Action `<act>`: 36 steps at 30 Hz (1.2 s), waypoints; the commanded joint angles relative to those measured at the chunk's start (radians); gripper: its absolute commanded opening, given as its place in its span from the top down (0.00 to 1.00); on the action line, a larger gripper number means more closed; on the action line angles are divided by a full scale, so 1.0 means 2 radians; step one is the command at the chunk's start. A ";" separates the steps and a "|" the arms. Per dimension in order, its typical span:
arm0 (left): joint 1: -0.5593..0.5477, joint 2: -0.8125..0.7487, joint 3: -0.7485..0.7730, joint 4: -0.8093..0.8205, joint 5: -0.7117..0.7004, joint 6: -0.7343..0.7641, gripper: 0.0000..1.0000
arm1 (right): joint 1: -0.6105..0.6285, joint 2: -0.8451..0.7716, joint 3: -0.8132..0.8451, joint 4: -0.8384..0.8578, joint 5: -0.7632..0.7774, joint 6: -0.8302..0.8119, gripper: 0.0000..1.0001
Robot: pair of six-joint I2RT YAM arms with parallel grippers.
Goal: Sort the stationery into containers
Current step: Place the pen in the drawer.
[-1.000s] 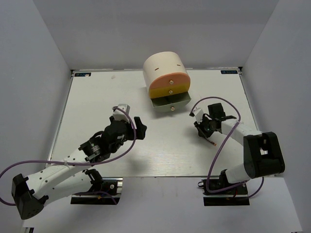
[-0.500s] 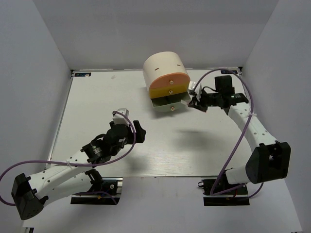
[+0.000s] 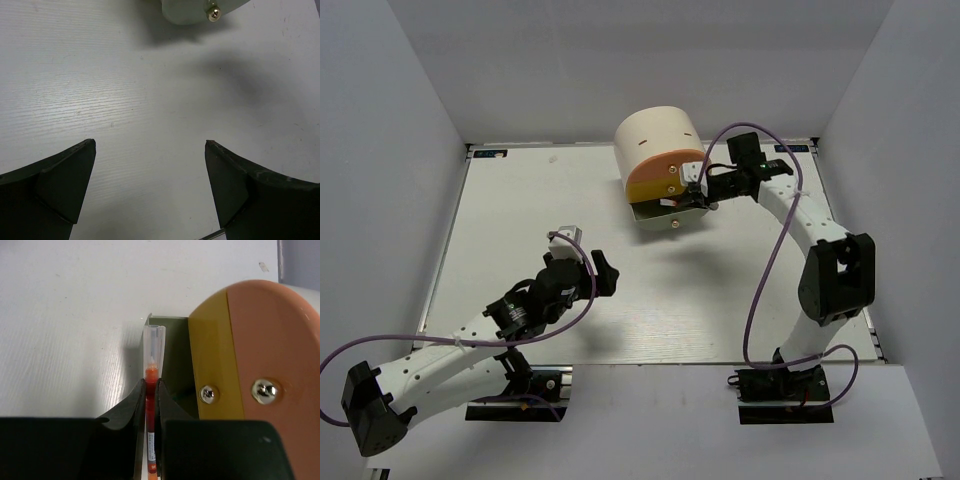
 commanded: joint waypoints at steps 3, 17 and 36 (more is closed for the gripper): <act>0.000 -0.004 -0.001 0.003 -0.004 -0.004 0.00 | 0.012 0.012 0.035 -0.011 -0.032 -0.086 1.00; 0.000 0.001 -0.005 0.003 -0.004 -0.004 0.00 | 0.012 0.081 0.043 -0.023 -0.007 -0.167 0.74; 0.000 0.020 -0.005 0.008 -0.004 -0.009 0.00 | 0.006 0.047 0.022 -0.089 -0.018 -0.136 1.00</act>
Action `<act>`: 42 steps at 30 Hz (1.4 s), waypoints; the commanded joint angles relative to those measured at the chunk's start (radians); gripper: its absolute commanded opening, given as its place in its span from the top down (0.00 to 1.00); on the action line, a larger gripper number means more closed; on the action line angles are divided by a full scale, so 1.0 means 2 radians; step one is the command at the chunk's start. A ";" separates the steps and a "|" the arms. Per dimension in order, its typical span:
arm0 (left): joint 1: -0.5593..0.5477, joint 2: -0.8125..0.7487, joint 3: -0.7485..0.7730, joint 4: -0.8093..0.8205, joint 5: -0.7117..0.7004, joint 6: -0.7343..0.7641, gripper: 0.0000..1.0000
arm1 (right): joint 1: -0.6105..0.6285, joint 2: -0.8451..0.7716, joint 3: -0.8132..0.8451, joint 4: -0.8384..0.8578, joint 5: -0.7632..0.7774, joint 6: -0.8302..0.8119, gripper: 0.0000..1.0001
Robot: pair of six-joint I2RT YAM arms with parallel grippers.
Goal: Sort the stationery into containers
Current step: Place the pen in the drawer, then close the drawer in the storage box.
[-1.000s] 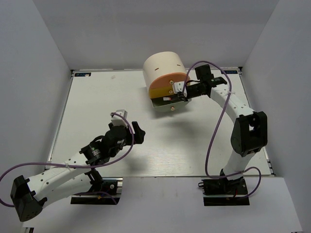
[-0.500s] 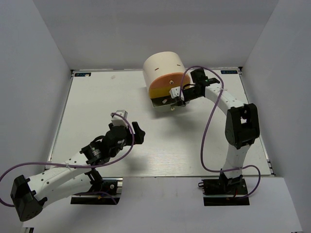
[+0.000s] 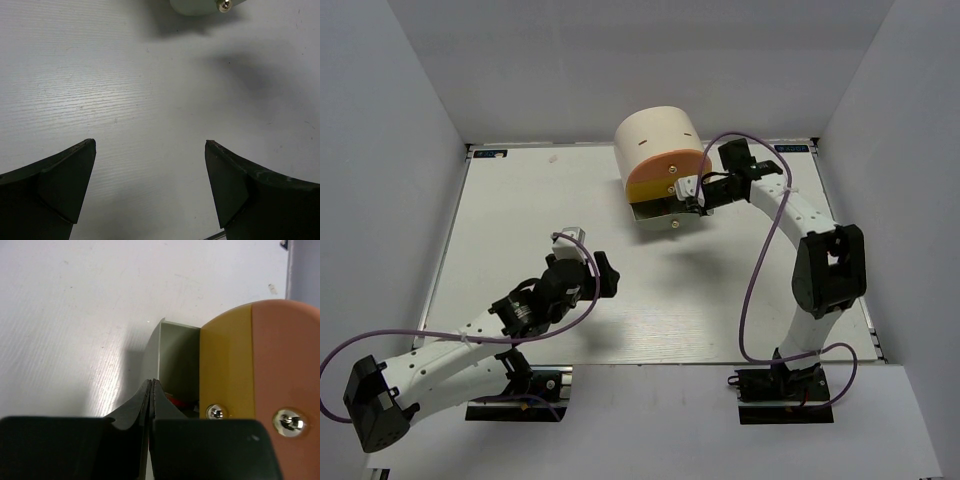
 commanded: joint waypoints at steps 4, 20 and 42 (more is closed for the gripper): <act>0.000 0.004 -0.002 0.008 -0.003 -0.003 0.00 | 0.004 0.034 0.027 -0.062 0.037 0.004 1.00; 0.000 0.007 0.003 0.008 -0.003 -0.008 0.00 | 0.020 0.061 0.007 0.059 0.178 0.109 1.00; 0.000 0.002 -0.002 0.003 -0.003 -0.008 0.00 | 0.026 0.069 -0.005 0.107 0.217 0.130 1.00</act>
